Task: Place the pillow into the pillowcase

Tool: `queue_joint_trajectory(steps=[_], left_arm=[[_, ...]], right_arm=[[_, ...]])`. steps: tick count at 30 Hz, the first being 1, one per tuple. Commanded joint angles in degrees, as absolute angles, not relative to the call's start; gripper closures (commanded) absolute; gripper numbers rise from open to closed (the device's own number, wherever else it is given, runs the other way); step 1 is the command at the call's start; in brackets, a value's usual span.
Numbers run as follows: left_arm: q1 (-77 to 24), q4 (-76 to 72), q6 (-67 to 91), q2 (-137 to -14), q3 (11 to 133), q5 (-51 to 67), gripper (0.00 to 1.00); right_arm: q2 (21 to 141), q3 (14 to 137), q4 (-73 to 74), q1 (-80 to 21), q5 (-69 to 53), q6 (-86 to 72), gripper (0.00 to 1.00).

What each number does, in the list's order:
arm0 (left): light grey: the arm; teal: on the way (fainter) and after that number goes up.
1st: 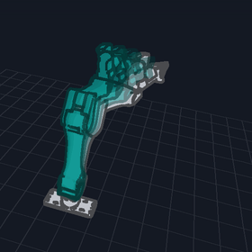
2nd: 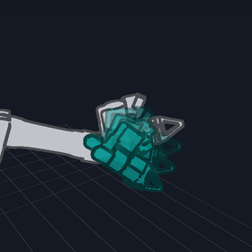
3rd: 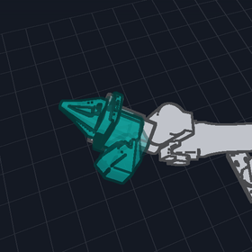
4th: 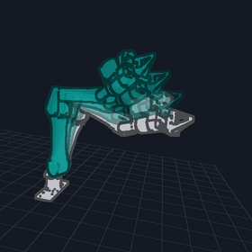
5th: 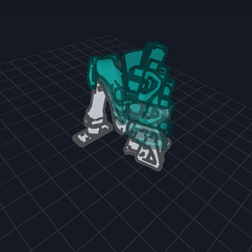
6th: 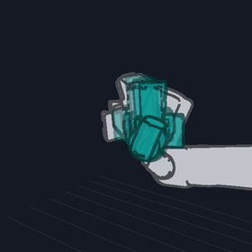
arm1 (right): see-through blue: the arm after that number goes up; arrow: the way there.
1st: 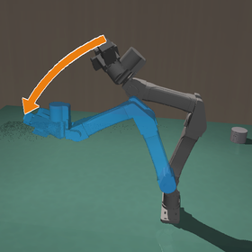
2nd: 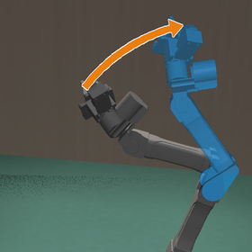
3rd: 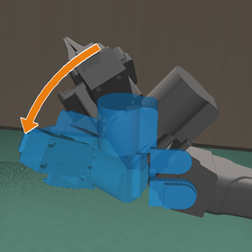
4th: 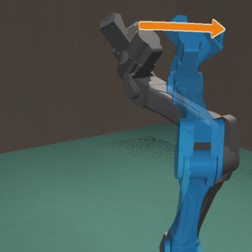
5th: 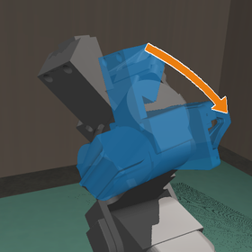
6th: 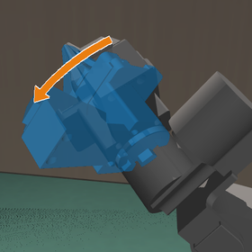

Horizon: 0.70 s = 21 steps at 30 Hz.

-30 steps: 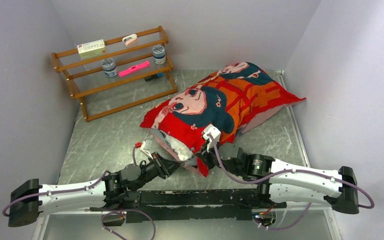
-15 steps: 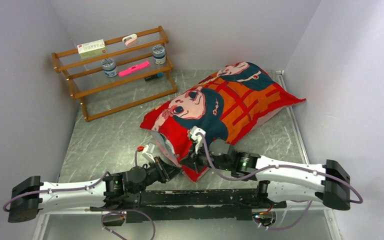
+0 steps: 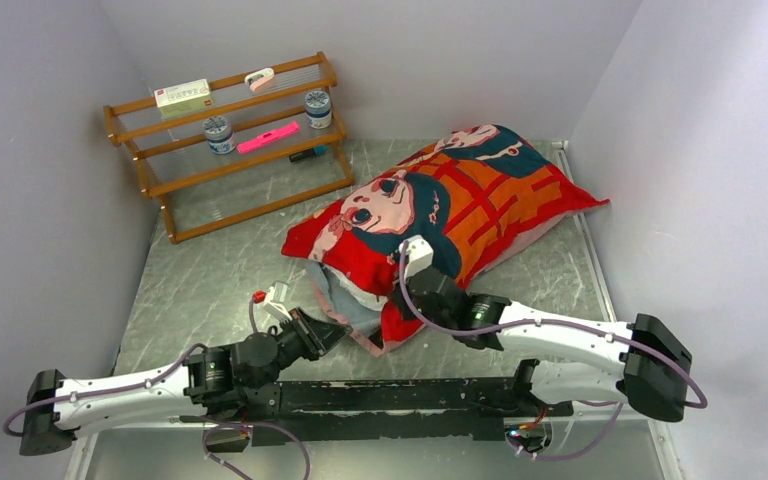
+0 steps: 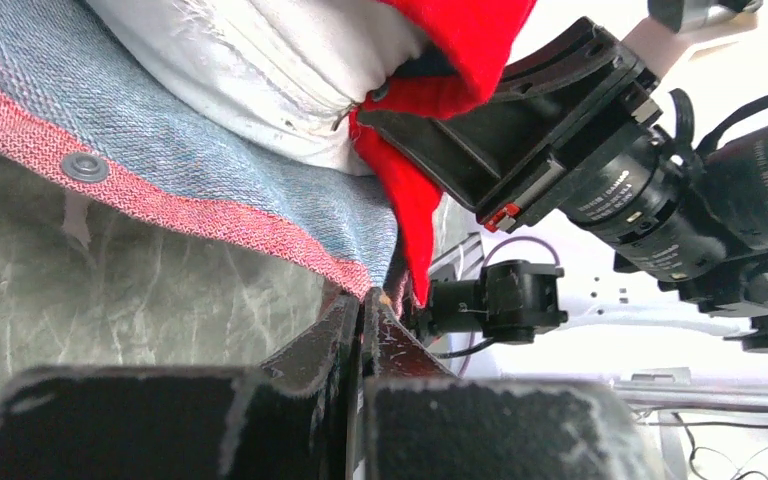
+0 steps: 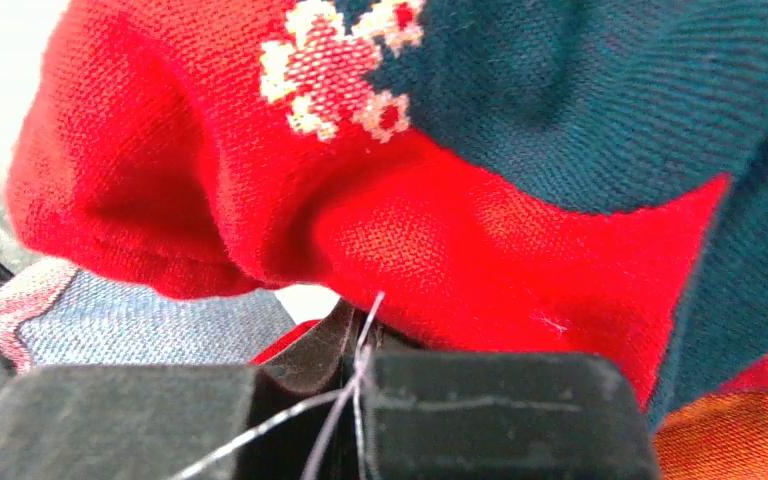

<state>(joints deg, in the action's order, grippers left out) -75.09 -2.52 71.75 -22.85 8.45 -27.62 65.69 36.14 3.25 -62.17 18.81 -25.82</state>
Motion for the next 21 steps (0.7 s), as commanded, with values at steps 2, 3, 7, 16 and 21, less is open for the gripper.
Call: queue_joint_trajectory(steps=[2, 3, 7, 16, 21], left_arm=[[-75.5, -7.4, 74.3, -21.5, 7.5, -32.4, 0.95], [-75.5, -9.6, 73.5, -22.2, 7.2, -32.3, 0.95], [-75.5, -14.9, 69.4, -25.4, 9.1, -32.6, 0.95], [-75.1, -13.6, 69.1, -27.7, 11.8, -35.7, 0.95], [-72.5, -14.5, 66.3, -31.2, 14.7, -32.2, 0.95]], right_arm=[[63.1, 34.8, 3.3, -58.9, 17.1, -21.1, 1.0], [62.8, 35.0, 2.0, -58.9, 11.5, -19.0, 1.0], [58.4, 32.9, -2.1, -58.9, -7.3, -17.1, 1.0], [55.8, 30.9, -2.5, -58.9, -15.0, -16.7, 1.0], [57.7, 31.4, -4.1, -58.9, -17.6, -16.4, 1.0]])
